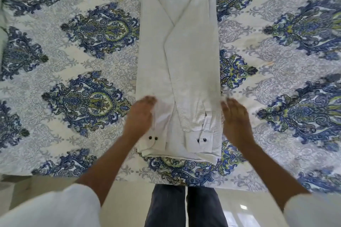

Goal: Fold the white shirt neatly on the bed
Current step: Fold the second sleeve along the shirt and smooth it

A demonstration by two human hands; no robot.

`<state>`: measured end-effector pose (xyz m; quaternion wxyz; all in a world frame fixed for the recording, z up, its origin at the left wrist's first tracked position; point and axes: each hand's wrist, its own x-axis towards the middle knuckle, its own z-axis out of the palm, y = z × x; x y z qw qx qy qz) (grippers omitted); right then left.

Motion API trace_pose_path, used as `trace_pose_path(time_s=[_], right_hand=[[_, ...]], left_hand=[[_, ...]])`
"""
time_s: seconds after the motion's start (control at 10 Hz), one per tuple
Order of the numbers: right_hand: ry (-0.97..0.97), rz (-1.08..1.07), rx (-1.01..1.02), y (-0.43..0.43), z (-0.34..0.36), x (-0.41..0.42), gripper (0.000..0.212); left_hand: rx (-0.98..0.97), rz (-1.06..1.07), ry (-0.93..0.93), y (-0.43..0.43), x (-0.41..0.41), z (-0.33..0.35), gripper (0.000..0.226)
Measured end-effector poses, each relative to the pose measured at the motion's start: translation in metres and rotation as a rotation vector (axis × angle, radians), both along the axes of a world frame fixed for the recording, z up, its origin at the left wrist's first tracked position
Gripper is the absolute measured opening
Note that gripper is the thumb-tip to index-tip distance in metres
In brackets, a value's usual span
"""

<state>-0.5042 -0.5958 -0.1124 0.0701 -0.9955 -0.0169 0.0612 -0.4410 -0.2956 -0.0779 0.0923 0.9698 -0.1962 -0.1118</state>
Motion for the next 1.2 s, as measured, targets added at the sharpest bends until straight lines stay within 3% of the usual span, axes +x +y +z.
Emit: trace_pose_path(time_s=[0.1, 0.2, 0.3, 0.5, 0.7, 0.9, 1.0, 1.1, 1.2], right_hand=[[0.019, 0.357, -0.110, -0.027, -0.018, 0.023, 0.072], [0.005, 0.710, -0.204, -0.039, -0.030, 0.034, 0.080], [-0.060, 0.851, -0.247, -0.040, -0.032, 0.042, 0.079], [-0.226, 0.881, -0.211, -0.022, -0.055, 0.033, 0.067], [-0.179, 0.877, -0.127, -0.031, -0.051, 0.031, 0.060], [-0.115, 0.883, -0.139, -0.019, -0.048, 0.034, 0.064], [-0.058, 0.888, -0.162, -0.024, -0.049, 0.032, 0.057], [0.010, 0.893, -0.141, -0.022, -0.041, 0.034, 0.064], [0.202, 0.805, 0.034, -0.012, -0.024, 0.044, 0.075]], left_hand=[[0.213, -0.163, -0.063, 0.052, 0.029, -0.017, 0.077], [0.366, -0.537, -0.074, 0.077, 0.040, -0.034, 0.098], [0.331, -0.774, -0.162, 0.077, 0.049, -0.044, 0.089], [0.251, -0.935, -0.183, 0.066, 0.058, -0.064, 0.070], [0.144, -1.018, -0.116, 0.070, 0.063, -0.062, 0.058], [0.184, -0.985, -0.067, 0.063, 0.065, -0.062, 0.064], [0.154, -1.023, -0.066, 0.064, 0.067, -0.063, 0.068], [0.131, -1.084, -0.011, 0.065, 0.069, -0.061, 0.068], [-0.079, -0.723, 0.311, 0.052, 0.070, -0.044, 0.050]])
